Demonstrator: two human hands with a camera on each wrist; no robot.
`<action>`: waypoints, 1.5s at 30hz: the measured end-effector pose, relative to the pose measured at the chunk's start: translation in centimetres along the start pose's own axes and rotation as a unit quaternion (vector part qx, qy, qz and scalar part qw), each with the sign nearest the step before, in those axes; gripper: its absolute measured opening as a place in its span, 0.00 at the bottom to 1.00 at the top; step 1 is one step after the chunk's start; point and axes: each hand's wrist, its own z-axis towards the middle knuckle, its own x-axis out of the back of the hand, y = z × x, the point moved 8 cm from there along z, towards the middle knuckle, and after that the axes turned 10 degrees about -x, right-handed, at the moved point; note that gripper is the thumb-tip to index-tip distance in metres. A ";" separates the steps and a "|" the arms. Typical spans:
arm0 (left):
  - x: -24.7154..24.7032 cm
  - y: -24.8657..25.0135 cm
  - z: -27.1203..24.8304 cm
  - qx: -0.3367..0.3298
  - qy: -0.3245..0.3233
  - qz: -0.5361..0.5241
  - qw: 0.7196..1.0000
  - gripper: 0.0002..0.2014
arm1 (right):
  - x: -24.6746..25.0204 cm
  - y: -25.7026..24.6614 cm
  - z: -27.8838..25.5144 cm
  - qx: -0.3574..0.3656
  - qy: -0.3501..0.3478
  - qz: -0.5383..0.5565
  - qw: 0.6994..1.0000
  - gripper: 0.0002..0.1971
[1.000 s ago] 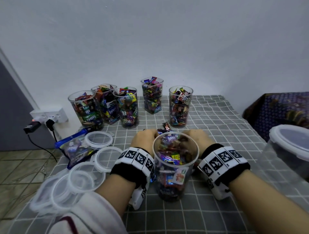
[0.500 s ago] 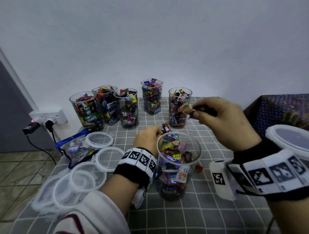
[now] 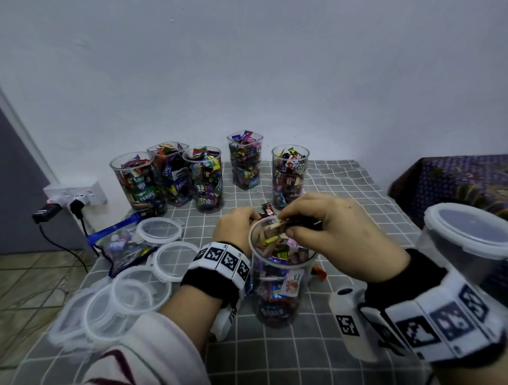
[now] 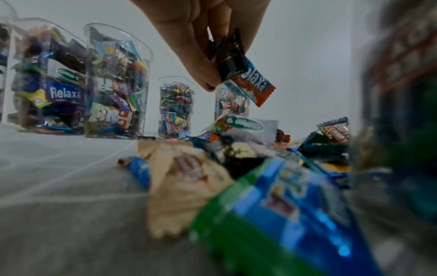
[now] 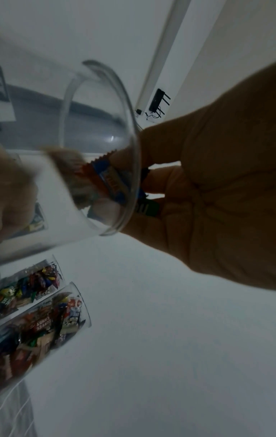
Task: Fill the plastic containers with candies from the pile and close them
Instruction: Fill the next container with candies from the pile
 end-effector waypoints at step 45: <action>8.0 7.2 -5.8 -0.131 0.037 -0.105 0.985 0.08 | -6.5 5.3 -2.8 -0.104 -0.072 0.386 0.914 0.39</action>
